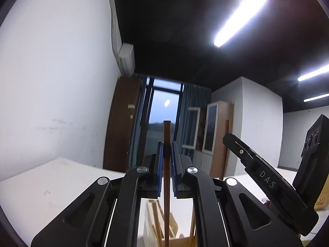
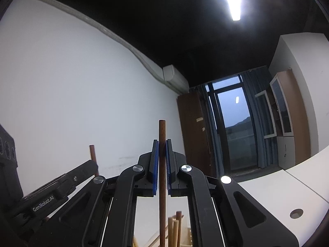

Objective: Organize utensils
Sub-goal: 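Lower both brown chopsticks into the holder with both grippers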

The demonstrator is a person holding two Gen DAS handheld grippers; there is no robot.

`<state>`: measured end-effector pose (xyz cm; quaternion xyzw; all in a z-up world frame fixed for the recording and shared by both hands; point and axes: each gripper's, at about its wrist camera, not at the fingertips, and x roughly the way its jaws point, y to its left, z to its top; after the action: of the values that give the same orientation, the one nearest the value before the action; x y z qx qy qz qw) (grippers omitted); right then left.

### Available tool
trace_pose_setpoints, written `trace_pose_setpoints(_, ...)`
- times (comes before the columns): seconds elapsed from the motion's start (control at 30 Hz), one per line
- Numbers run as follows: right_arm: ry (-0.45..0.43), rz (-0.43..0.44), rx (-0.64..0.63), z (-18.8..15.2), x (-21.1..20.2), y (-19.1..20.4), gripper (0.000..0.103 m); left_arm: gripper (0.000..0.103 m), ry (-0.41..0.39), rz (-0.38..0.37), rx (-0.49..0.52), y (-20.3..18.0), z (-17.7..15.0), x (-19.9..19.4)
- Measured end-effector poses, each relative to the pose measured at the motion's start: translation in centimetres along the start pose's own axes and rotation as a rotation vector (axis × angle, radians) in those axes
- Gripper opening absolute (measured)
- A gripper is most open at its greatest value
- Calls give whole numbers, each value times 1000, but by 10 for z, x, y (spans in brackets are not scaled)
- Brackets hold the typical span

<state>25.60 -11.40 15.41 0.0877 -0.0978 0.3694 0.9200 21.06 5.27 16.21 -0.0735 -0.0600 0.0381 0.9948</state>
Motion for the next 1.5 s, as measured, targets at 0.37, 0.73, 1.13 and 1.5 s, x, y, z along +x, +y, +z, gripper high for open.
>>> trace_pose_setpoints(0.37, 90, 2, -40, -14, -7, 5, 7, 7, 80, -14, 33, 5, -17, 8)
trace_pose_setpoints(0.73, 178, -13, -70, -25, -15, 7, 7, 7, 128, -33, 55, 12, -28, 12)
trace_pose_setpoints(1.13, 266, -7, -69, -33, -18, 8, 7, 7, 157, -43, 59, 18, -37, 7)
trace_pose_setpoints(1.5, 340, -11, -47, -41, -13, 3, 7, 10, 195, -50, 39, 22, -43, 9)
